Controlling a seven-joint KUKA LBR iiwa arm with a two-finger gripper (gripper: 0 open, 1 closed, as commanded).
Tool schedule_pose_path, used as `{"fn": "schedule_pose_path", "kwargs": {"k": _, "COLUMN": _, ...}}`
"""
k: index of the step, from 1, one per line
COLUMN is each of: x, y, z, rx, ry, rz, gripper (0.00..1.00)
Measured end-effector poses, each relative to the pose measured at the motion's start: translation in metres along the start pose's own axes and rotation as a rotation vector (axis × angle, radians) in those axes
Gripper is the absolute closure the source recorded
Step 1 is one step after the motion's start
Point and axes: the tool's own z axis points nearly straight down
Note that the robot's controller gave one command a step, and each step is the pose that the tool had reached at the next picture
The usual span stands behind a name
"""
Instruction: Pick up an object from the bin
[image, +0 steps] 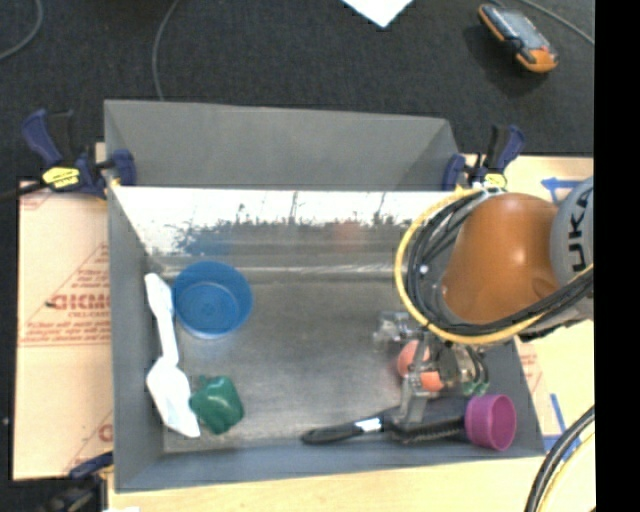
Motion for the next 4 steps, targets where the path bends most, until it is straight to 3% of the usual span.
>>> {"fn": "schedule_pose_path", "kwargs": {"k": 1, "x": -0.002, "y": 0.000, "z": -0.004, "rx": 0.001, "ry": -0.008, "rz": -0.002, "gripper": 0.00}}
{"fn": "schedule_pose_path", "kwargs": {"k": 2, "x": -0.006, "y": -0.080, "z": 0.116, "rx": -0.018, "ry": 0.000, "rz": 0.100, "gripper": 0.00}}
{"fn": "schedule_pose_path", "kwargs": {"k": 3, "x": -0.035, "y": -0.101, "z": 0.063, "rx": -0.014, "ry": -0.026, "rz": -0.133, "gripper": 0.00}}
{"fn": "schedule_pose_path", "kwargs": {"k": 4, "x": -0.037, "y": -0.104, "z": 0.084, "rx": -0.021, "ry": -0.010, "rz": 0.149, "gripper": 0.00}}
